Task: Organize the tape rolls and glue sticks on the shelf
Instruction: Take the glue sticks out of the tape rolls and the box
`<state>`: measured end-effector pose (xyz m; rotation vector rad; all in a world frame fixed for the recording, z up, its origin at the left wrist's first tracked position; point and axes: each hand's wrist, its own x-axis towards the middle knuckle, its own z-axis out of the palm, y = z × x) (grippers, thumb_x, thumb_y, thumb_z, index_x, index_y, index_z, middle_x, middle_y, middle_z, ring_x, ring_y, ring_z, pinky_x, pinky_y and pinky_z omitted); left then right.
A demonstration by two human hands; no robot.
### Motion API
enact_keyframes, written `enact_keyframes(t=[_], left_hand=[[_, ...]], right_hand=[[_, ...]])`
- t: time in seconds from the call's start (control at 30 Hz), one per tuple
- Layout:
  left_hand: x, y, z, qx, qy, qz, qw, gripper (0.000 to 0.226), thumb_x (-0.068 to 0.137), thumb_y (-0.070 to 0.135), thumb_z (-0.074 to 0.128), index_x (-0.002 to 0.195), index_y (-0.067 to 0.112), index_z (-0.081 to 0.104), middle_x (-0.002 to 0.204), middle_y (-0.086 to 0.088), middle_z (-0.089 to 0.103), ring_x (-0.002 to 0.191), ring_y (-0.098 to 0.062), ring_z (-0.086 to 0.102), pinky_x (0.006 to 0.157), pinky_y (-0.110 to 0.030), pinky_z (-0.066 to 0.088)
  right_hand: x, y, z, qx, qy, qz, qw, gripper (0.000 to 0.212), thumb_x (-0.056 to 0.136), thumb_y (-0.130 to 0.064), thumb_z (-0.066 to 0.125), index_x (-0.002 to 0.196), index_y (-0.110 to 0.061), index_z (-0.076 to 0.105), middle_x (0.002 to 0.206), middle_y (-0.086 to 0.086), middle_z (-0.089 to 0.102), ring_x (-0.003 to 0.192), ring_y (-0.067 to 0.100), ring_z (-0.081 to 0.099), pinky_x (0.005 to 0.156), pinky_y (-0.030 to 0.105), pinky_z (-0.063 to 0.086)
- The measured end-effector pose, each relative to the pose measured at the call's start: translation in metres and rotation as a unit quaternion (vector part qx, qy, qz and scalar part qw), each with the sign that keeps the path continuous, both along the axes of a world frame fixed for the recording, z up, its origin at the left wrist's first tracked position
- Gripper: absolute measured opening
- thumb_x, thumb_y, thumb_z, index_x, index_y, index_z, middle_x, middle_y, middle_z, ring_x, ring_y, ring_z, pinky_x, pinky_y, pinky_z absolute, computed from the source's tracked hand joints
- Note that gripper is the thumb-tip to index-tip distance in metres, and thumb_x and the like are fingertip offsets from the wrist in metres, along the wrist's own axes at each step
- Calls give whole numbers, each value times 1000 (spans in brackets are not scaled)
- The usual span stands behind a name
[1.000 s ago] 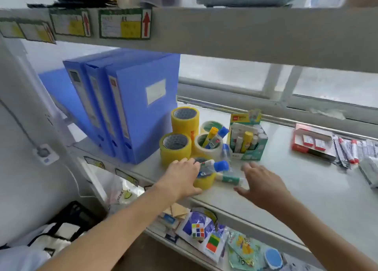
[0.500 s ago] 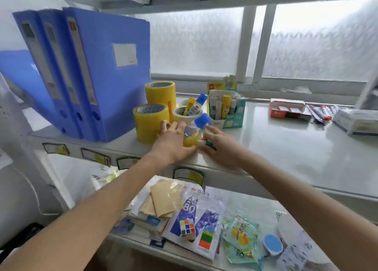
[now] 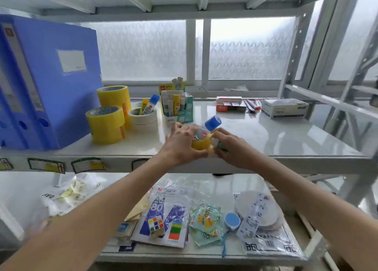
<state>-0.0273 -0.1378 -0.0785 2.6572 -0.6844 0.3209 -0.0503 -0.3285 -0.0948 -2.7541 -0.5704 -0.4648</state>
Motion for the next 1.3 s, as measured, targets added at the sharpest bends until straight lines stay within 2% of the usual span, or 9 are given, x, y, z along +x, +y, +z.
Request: enact_keyframes(t=[0.07,0.23,0.4,0.5,0.63,0.8,1.0,1.13,1.3], left_hand=[[1,-44,-1,-5,3,-32,999,77,75,54,70,138,22,40,133,-4,48,130,-27,27,103,-50,39],[1,-157,-2,-24,0,-110,994,74,74,54,70,135,22,42,127,-4,51,127,-26,29,96,-48,42],[0,-243,0,-30,10,-171,985,74,74,55,70,134,21,45,130,-6,50,126,-29,32,95,-50,40],[3,-273,0,-37,27,-190,981,72,75,54,70,134,20,46,132,-7,48,130,-32,28,99,-55,37],[14,-284,-4,-40,28,-199,979,68,75,51,71,132,21,47,131,-7,48,129,-33,29,97,-54,37],[15,-282,-2,-16,25,-199,980,71,77,51,70,135,21,43,131,-7,47,130,-32,25,95,-52,40],[21,-280,-2,-5,21,-206,978,73,76,52,71,136,22,42,130,-6,48,129,-31,27,96,-51,42],[25,-278,-1,-1,11,-220,975,72,76,53,71,134,21,43,126,-5,50,126,-30,28,92,-47,43],[29,-275,1,10,14,-234,972,76,75,54,72,136,21,42,129,-5,49,130,-32,25,98,-50,43]], right_hand=[[-10,-41,-1,-3,-2,-41,999,23,93,-17,55,114,-12,47,133,2,45,97,31,60,73,29,37],[-37,-139,3,-7,-5,-165,986,15,89,-9,56,103,-10,52,113,9,55,92,30,62,75,40,51],[-56,-204,6,4,2,-277,961,9,88,-13,56,96,-12,52,97,2,51,84,25,59,68,33,44],[-57,-227,0,68,18,-291,954,9,90,-13,50,96,-17,45,96,6,52,80,25,58,74,45,51],[-52,-235,1,105,40,-269,957,17,93,-15,52,110,-12,51,113,4,46,95,20,53,87,37,45],[-39,-239,5,127,63,-280,950,7,92,-22,58,96,-21,53,110,4,48,100,19,50,93,36,43],[-30,-245,1,100,37,-306,946,8,93,-20,58,93,-15,53,99,4,50,96,19,49,83,30,39],[-24,-247,0,71,20,-329,941,11,92,-20,59,91,-15,50,96,2,47,97,19,47,88,34,41],[-18,-250,8,9,57,-358,932,25,92,-26,54,68,-21,51,88,9,59,84,25,57,76,36,46]])
